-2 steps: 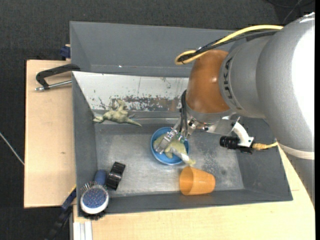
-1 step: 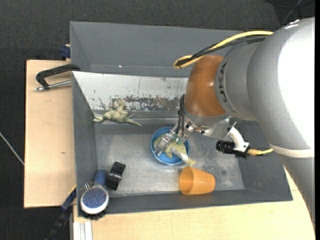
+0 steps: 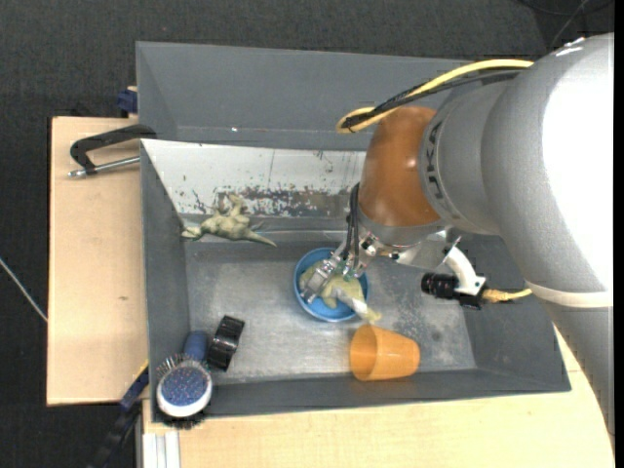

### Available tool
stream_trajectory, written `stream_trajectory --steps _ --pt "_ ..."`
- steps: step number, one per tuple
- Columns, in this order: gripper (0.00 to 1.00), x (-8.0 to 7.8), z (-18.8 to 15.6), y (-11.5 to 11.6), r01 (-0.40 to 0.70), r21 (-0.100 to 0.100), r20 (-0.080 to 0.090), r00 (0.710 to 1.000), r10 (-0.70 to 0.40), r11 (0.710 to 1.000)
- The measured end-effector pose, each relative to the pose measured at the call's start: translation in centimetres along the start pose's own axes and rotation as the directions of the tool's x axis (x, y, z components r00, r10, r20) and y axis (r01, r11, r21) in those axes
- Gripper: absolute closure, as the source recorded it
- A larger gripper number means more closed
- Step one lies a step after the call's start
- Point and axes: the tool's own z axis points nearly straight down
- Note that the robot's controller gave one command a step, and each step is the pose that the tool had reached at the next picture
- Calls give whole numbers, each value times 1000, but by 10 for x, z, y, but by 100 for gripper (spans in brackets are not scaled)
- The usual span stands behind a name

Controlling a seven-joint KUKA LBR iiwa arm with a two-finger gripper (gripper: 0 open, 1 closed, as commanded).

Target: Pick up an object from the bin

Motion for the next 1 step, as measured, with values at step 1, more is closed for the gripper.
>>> stream_trajectory --steps 1 --pt "100 -4 -2 1 -2 -6 11 1000 2 1000"
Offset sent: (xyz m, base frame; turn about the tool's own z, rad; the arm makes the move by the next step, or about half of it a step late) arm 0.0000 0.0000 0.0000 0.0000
